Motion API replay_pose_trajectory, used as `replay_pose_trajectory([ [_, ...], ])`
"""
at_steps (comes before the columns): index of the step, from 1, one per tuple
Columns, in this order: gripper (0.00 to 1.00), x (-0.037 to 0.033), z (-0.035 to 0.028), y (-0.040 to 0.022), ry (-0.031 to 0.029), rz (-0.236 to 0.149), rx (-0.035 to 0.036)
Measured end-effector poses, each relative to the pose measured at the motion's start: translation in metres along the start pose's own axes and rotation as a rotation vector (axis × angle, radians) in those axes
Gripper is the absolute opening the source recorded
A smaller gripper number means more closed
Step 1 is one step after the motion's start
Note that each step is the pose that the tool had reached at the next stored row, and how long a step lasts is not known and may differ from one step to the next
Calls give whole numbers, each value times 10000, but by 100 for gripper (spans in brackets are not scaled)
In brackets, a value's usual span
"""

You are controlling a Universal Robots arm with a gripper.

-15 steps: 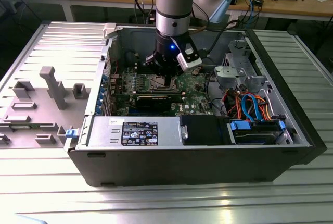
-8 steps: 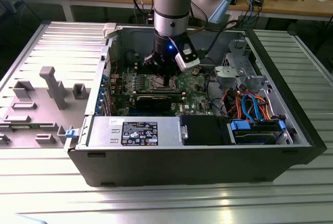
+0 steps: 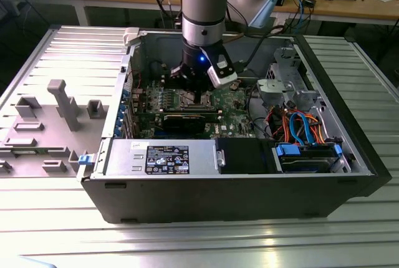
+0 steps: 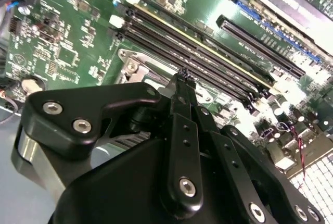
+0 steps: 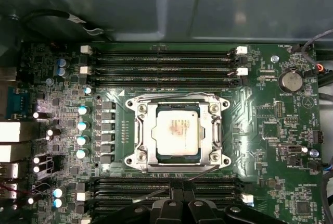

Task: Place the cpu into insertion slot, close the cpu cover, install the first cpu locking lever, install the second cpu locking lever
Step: 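Install the second cpu locking lever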

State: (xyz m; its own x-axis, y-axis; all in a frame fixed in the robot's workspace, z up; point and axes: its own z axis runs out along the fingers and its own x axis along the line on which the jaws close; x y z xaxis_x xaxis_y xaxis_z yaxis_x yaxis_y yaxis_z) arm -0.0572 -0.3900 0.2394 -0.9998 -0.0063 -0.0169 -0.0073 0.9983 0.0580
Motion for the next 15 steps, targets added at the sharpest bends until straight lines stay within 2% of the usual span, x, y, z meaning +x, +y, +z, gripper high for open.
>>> replay_pose_trajectory([
  [5, 11, 81, 67, -12, 13, -217, -98],
  [6, 11, 96, 75, -34, 12, -237, -173],
  [8, 11, 128, 83, -89, 10, -247, -371],
  [12, 11, 195, 105, -123, 18, -374, -418],
  [15, 11, 204, 109, -125, 20, -388, -425],
])
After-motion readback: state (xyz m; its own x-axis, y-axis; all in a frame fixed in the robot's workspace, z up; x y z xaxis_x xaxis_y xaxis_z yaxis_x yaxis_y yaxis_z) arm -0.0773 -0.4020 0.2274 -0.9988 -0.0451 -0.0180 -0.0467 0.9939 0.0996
